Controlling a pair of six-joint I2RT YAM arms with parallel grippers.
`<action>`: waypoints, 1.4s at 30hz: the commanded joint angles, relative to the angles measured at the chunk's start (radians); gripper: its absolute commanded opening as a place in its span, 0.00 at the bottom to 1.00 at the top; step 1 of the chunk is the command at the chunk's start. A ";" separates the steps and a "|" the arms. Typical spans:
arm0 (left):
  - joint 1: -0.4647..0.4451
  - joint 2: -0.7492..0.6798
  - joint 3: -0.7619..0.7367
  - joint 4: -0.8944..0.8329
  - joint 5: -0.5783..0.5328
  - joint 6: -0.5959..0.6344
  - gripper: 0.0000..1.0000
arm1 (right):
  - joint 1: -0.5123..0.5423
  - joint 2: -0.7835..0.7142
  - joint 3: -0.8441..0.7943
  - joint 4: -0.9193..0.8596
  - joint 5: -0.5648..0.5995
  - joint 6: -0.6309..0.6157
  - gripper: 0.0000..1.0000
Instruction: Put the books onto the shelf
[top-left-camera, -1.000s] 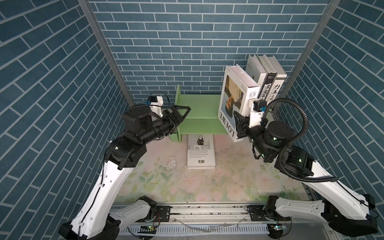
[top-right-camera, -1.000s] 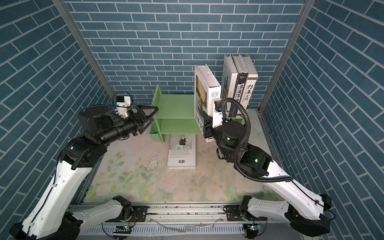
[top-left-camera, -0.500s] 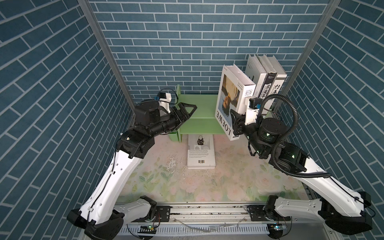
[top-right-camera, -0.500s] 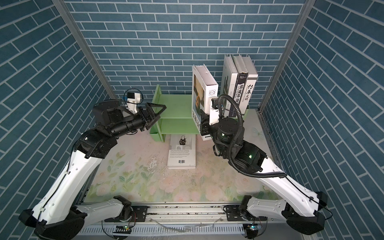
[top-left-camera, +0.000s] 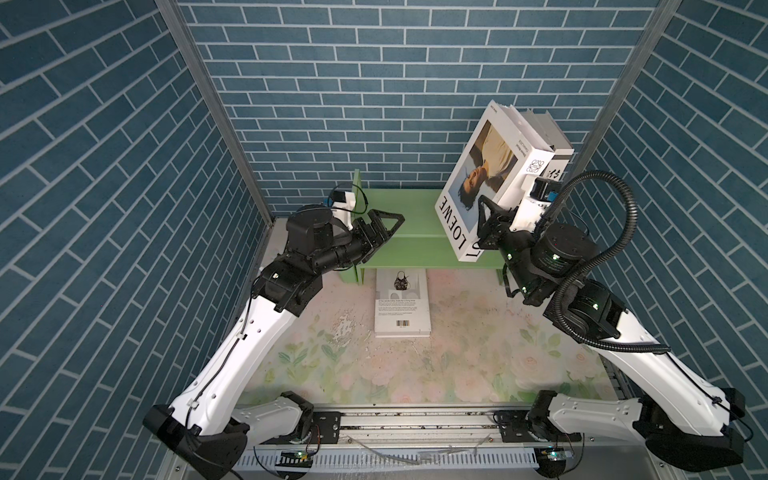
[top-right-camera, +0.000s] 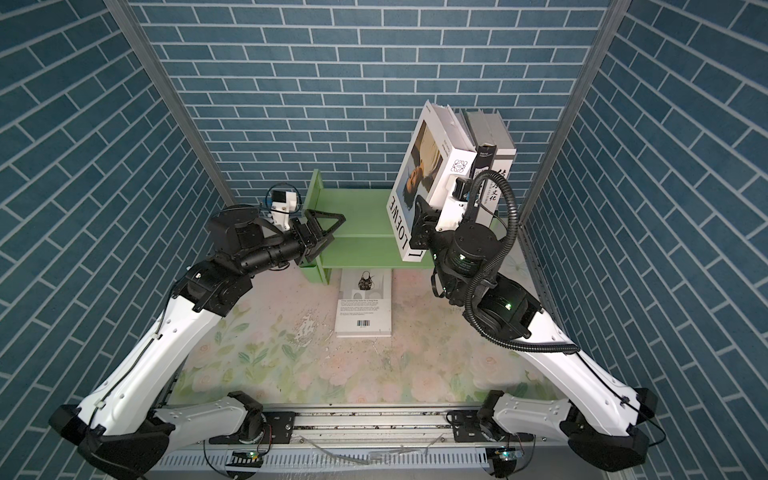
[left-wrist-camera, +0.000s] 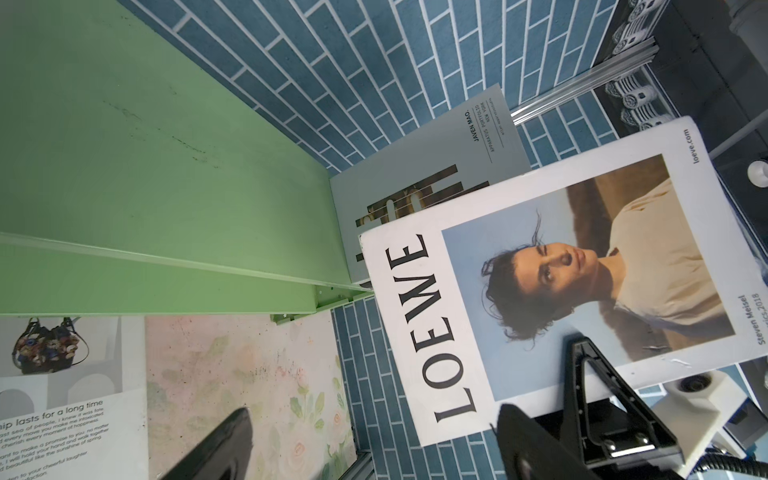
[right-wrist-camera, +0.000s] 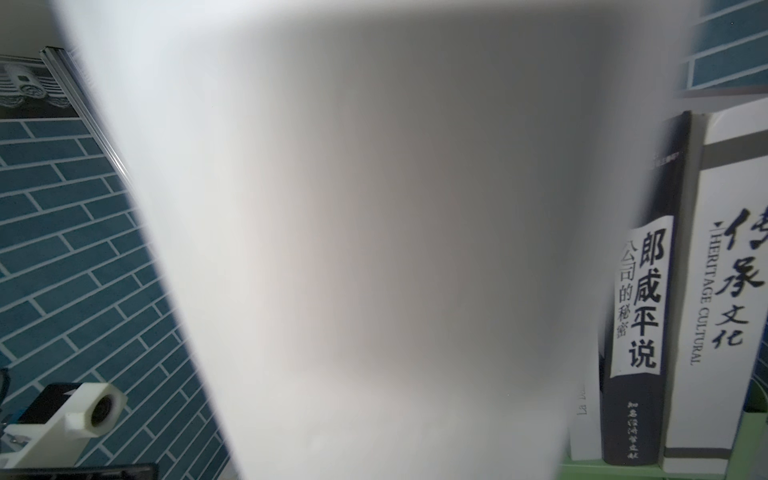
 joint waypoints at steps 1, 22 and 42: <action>-0.031 0.001 -0.024 0.060 -0.006 -0.003 0.95 | -0.006 -0.003 0.029 0.044 0.005 0.056 0.27; -0.168 0.177 -0.088 0.775 0.130 -0.207 1.00 | -0.030 -0.062 -0.065 0.308 -0.122 0.466 0.26; -0.205 0.326 0.049 1.013 0.182 -0.354 0.80 | -0.085 -0.158 -0.269 0.446 -0.137 0.792 0.24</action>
